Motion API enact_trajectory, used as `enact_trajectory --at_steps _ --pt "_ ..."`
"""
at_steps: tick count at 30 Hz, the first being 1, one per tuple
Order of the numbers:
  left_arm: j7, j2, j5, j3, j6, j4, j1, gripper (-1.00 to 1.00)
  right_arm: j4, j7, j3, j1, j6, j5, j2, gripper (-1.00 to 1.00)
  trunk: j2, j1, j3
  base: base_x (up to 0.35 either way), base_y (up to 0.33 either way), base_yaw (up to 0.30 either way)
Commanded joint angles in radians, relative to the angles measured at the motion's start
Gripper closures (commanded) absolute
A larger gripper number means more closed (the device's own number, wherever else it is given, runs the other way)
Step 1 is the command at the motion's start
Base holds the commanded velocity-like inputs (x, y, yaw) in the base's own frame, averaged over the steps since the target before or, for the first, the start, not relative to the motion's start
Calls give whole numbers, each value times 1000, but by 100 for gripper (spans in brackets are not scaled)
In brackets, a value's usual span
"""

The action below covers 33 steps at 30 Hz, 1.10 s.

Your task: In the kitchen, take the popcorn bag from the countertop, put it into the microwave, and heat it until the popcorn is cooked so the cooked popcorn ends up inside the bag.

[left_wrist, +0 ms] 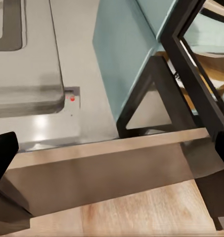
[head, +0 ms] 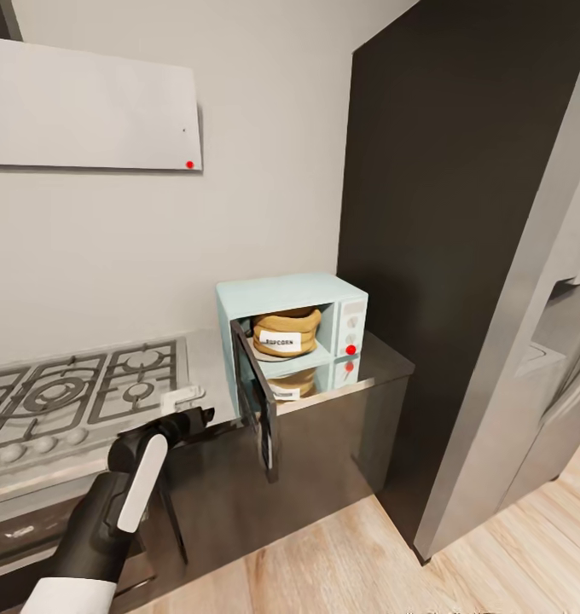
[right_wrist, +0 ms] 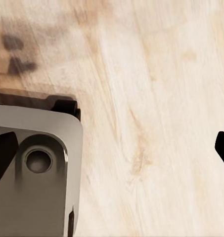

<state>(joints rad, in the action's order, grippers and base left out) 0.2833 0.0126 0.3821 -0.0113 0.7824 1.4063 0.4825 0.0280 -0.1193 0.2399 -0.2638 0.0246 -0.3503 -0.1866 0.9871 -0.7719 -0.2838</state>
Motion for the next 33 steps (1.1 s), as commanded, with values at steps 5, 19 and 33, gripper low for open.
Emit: enact_trajectory --at_steps 5,19,33 --pt "9 4 9 -2 -1 2 1 -100 3 -2 9 -2 3 -7 -2 -100 1 0 -1 0 0 -236" --pt "4 15 15 -10 7 2 1 -100 3 -2 9 -2 3 -7 -2 -100 1 0 -1 0 0 -252" --pt "13 15 6 -93 -2 1 1 -100 3 -2 9 -2 5 -7 -2 -100 1 0 -1 0 0 -248"
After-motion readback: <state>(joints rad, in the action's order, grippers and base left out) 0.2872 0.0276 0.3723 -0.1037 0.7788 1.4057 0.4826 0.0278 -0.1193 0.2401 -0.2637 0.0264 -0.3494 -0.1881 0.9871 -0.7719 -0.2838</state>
